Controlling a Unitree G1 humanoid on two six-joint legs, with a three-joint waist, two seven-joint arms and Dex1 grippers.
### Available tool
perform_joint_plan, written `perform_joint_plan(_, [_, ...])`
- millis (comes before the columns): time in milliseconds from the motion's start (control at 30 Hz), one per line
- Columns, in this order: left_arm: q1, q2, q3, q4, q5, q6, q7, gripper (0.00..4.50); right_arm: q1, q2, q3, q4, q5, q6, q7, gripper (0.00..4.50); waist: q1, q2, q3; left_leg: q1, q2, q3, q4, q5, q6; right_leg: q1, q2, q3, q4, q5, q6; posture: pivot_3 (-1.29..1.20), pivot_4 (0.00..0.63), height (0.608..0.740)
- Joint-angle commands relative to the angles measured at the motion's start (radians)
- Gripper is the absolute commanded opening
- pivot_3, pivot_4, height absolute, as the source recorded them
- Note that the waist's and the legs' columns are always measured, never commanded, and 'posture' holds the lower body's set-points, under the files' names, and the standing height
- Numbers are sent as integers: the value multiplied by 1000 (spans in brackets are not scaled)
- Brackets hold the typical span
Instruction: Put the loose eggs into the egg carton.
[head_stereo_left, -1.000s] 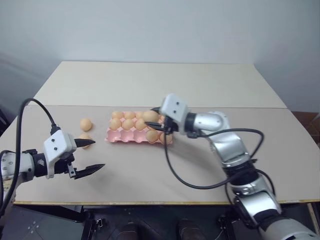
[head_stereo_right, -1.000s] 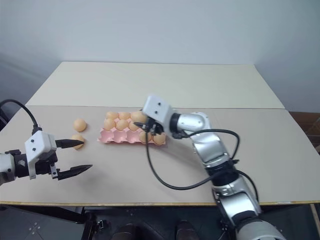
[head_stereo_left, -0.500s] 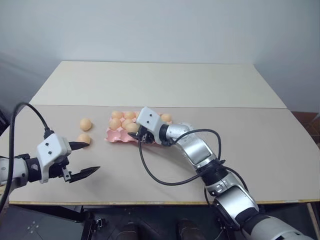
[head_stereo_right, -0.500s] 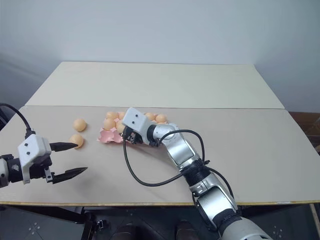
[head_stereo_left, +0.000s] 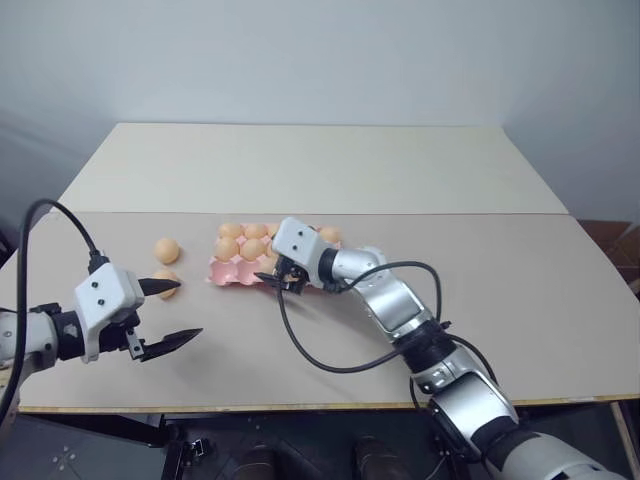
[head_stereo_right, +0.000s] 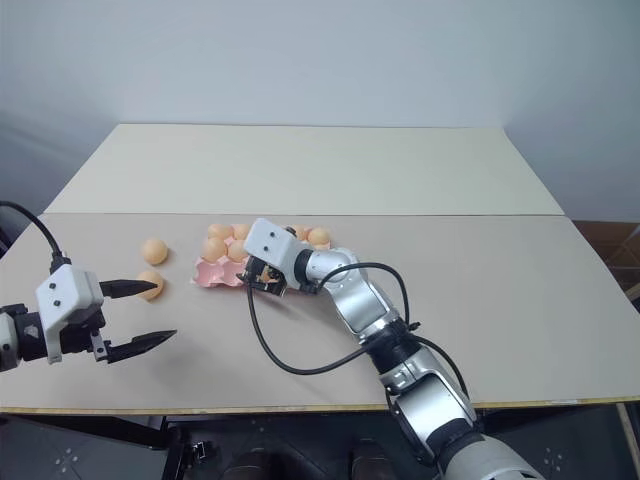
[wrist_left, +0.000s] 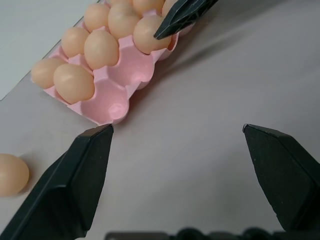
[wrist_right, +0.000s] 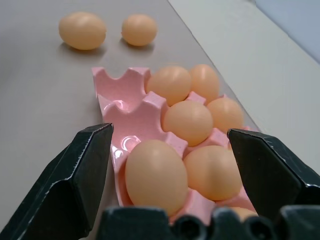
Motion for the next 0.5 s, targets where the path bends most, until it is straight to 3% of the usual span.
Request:
perform_joint_plan(33, [-14,1,8,-2,2,-9,10,4500,51,-81,-21,-219,36,53,77,4243,1,0,0,0,0,0,0,0,0,0,0,0,0,0,0,0,150,740])
perform_joint_plan(167, [-14,6,9,7,7,-10,10,4500,129,-228,-77,-388,81,96,155,4243,5,0,0,0,0,0,0,0,0,0,0,0,0,0,0,0,150,740])
perform_joint_plan(500, [40,2,61,-13,4,-8,4,4500,297,-524,-227,-598,258,119,334,4243,8,0,0,1,0,1,-1,0,0,1,0,0,-1,0,0,0,150,740])
